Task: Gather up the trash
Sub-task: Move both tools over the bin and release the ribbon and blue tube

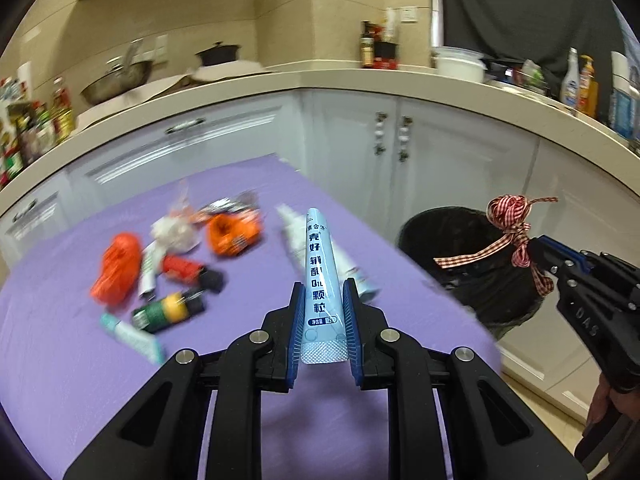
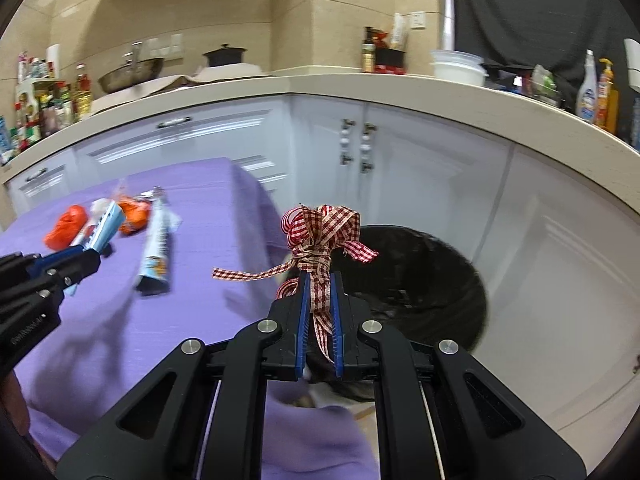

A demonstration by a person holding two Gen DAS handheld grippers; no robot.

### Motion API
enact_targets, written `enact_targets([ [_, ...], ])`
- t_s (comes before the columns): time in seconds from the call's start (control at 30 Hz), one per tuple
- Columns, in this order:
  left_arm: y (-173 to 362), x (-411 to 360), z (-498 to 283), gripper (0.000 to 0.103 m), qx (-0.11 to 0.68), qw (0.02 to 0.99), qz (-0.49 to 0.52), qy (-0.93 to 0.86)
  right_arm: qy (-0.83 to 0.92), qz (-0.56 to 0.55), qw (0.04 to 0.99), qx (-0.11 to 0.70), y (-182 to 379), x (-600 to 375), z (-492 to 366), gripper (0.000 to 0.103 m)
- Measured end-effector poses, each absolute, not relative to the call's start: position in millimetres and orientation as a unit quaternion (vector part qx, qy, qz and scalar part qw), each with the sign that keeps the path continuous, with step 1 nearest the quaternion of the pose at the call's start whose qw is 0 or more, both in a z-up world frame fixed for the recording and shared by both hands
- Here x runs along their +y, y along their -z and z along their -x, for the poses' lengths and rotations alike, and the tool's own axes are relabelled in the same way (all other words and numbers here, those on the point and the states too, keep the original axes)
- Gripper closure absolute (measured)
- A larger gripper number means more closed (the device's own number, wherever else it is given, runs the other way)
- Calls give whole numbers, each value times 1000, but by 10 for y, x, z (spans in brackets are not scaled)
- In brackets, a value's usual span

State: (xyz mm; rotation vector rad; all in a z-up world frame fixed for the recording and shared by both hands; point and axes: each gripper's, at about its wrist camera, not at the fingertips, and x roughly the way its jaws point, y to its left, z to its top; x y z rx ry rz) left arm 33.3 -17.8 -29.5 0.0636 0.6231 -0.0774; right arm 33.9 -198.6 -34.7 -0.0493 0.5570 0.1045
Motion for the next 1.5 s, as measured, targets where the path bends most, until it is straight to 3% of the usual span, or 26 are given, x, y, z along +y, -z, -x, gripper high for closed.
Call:
enact_targets([
  [0.5,464,-1260,-1108,83,334,932,-70,124,24,1,954,300,605,-2746,-715,93],
  [1.0,757,-1660,-1496,80,367,918,-90,123,45,-28,945,324,867,-3072,-990,89],
  [1.07,771,-1670,-1521,68,370,917,-88,121,49,-34,944,324,882,-3102,-1001,78],
  [1.1,769,-1672,-1517,56,369,917,-88,120,52,-36,945,322,881,-3111,-998,74],
  [1.13,761,-1677,-1519,51,366,918,-87,122,53,-36,945,321,871,-3112,-997,74],
  [1.5,585,-1503,-1378,41,346,928,-76,112,43,-36,950,308,700,-2994,-929,72],
])
